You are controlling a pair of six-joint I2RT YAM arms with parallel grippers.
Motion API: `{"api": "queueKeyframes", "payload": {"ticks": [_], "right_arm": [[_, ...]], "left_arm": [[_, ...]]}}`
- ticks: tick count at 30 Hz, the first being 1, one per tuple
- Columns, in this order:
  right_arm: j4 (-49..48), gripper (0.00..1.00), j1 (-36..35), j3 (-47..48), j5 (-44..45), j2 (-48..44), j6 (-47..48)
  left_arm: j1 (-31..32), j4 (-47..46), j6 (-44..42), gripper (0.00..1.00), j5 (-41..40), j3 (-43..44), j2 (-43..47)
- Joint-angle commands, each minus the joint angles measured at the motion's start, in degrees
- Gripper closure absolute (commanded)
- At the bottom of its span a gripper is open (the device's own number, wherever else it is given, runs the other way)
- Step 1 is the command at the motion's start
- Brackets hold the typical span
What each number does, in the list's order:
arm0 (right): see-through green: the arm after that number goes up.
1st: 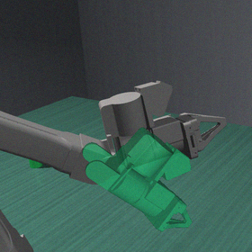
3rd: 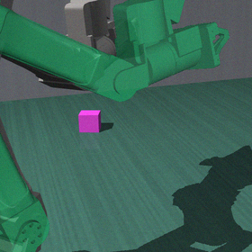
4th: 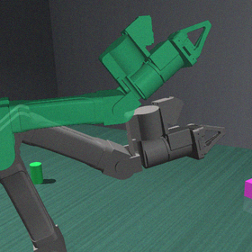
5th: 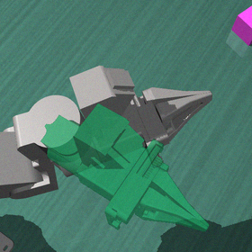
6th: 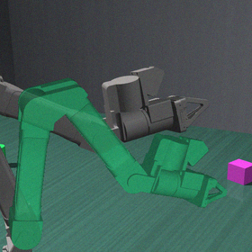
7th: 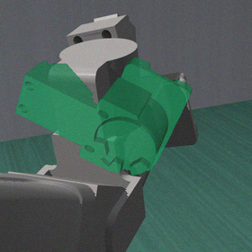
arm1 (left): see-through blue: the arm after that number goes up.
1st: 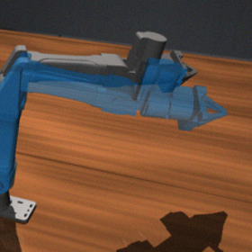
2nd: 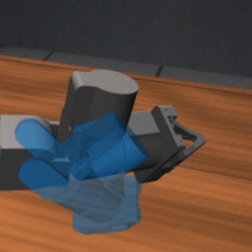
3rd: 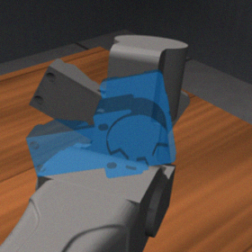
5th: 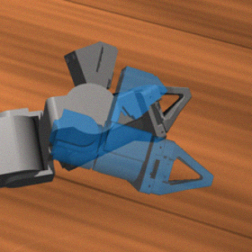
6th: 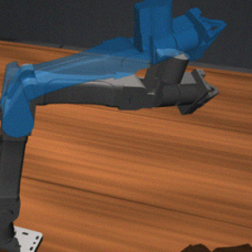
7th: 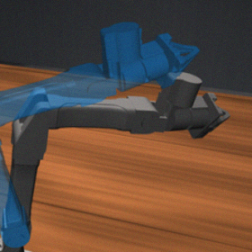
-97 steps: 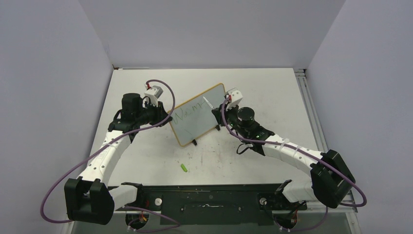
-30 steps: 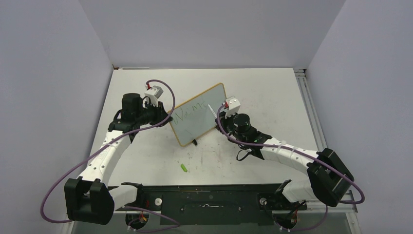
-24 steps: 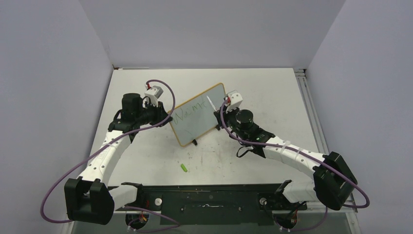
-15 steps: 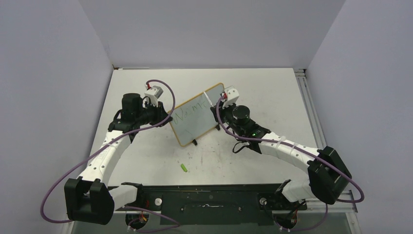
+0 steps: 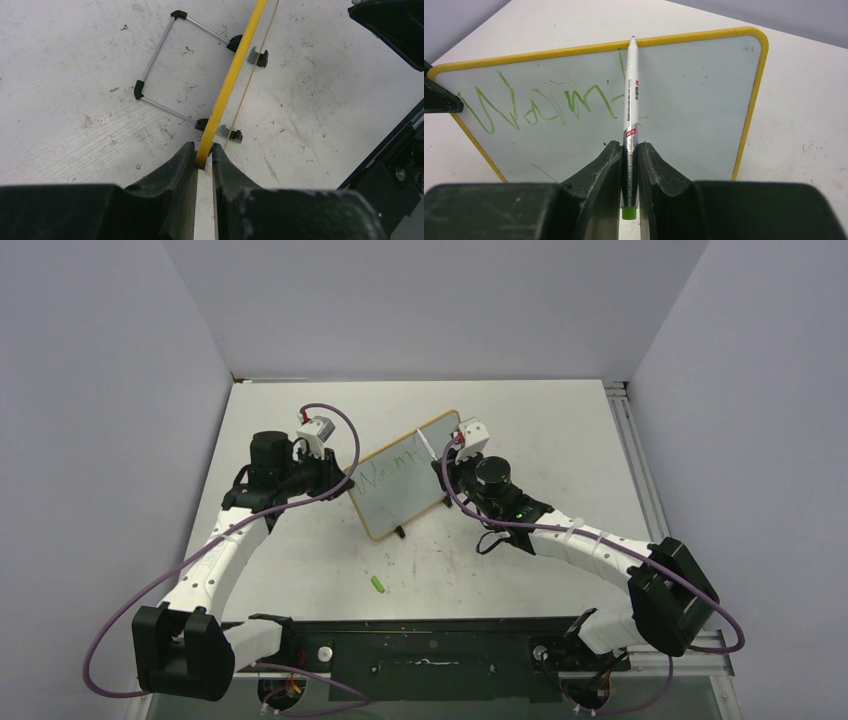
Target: Write a sentence on the whiteboard
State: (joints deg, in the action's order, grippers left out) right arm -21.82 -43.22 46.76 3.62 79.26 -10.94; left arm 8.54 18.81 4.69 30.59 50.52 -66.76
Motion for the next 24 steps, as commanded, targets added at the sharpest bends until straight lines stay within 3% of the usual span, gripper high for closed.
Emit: {"api": "queueKeyframes", "payload": {"ticks": [1,24], "right_arm": [[-2.07,0.95,-0.07,-0.5,0.16,-1.61,-0.01],[1.16,0.95,0.99,-1.15,-1.14,-0.45,-1.25]], "left_arm": [[0.23,1.29,-1.27,1.0,-0.92,1.77,0.22],[0.25,1.34,-1.34,1.0,-0.94,1.82,0.22]]}}
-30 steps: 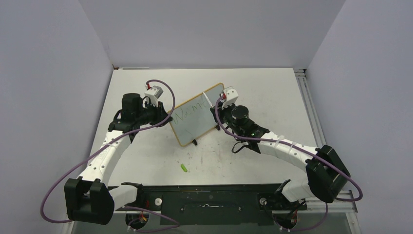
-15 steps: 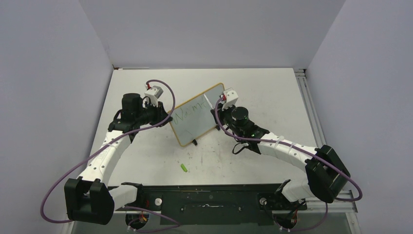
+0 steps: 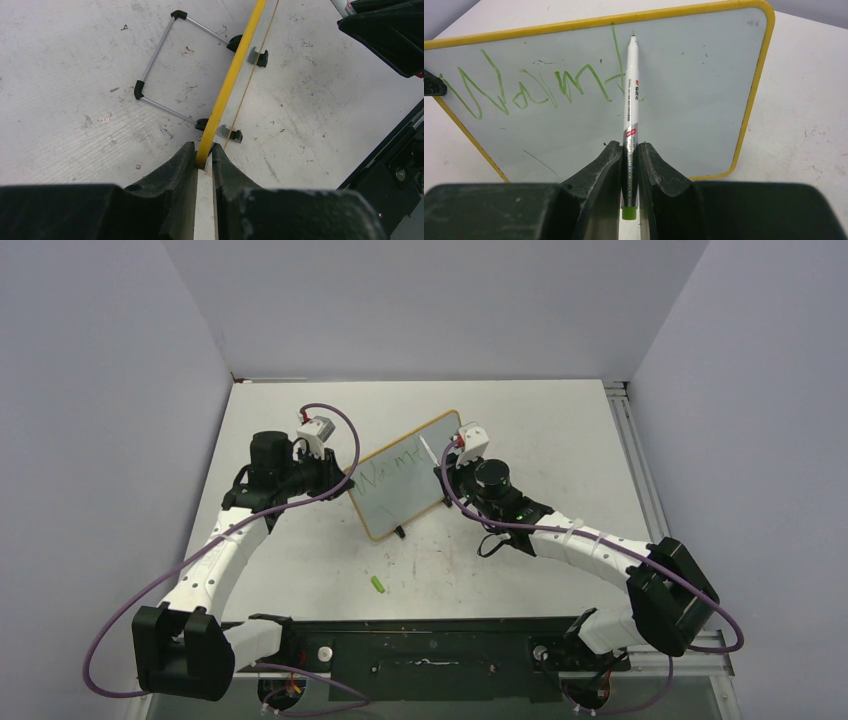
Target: Write a sentence on the whiteboard
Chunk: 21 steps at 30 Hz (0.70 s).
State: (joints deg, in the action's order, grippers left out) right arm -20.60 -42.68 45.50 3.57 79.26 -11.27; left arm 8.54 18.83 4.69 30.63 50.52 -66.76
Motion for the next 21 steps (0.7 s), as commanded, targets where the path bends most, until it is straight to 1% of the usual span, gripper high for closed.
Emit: {"api": "queueKeyframes", "payload": {"ticks": [1,21], "right_arm": [[0.13,0.95,0.46,0.12,-1.23,-0.36,-0.97],[4.91,0.95,0.68,-1.3,-2.58,0.61,-2.43]], "left_arm": [[0.21,1.38,-1.35,1.0,-0.94,1.79,0.29],[0.25,1.34,-1.35,1.0,-0.93,1.84,0.57]]}}
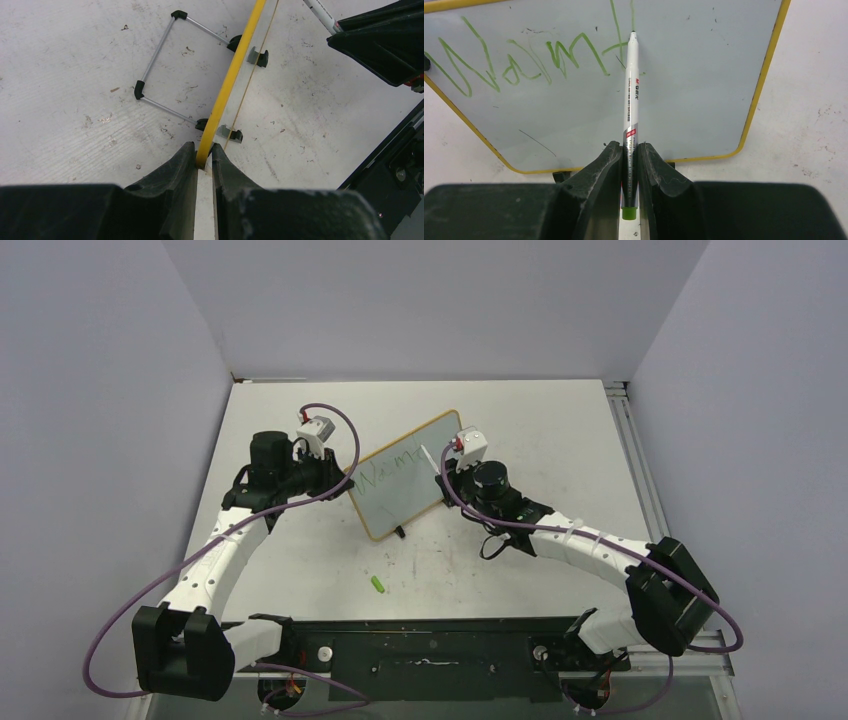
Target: Write a sentence on the whiteboard
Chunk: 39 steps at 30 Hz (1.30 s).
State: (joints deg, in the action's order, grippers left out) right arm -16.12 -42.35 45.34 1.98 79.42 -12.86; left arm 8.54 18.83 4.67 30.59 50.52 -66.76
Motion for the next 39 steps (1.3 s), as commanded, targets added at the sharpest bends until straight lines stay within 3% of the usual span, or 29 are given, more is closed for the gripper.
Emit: {"api": "queueKeyframes", "payload": {"ticks": [1,39], "right_arm": [[0.55,0.95,0.29,-1.56,-1.07,0.33,-0.97],[-2.39,0.95,0.62,2.82,2.02,1.62,0.25]], "left_arm": [[0.25,1.36,-1.33,1.0,-0.88,1.86,0.63],[0.24,1.47,-1.33,1.0,-0.86,1.77,0.66]]}}
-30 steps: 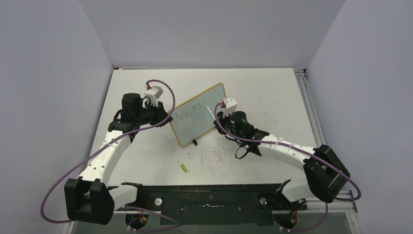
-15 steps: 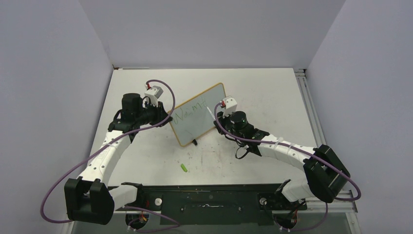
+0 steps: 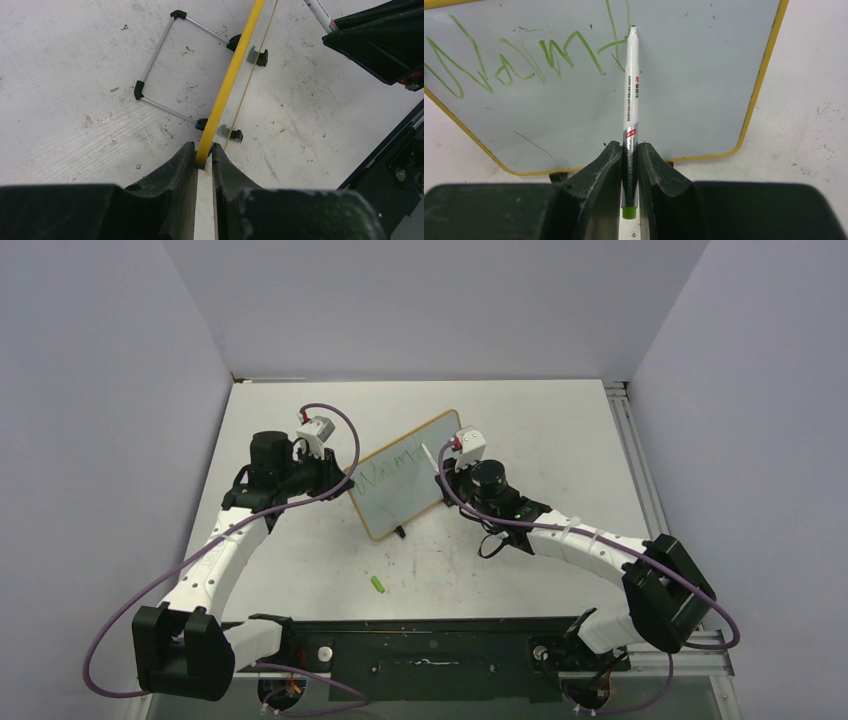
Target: Write a sentence on the whiteboard
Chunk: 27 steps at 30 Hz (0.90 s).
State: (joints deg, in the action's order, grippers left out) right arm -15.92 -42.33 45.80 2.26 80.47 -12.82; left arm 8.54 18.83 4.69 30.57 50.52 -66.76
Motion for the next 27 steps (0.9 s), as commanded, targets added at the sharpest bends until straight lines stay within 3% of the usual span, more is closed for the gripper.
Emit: {"api": "queueKeyframes", "payload": {"ticks": [1,27], "right_arm": [[-2.43,0.95,0.72,2.36,1.85,0.6,0.21],[2.13,0.95,1.81,1.46,-0.32,1.73,-1.08]], "left_arm": [[0.21,1.43,-1.35,1.0,-0.86,1.73,0.65],[0.2,1.45,-1.35,1.0,-0.74,1.84,0.58]]}}
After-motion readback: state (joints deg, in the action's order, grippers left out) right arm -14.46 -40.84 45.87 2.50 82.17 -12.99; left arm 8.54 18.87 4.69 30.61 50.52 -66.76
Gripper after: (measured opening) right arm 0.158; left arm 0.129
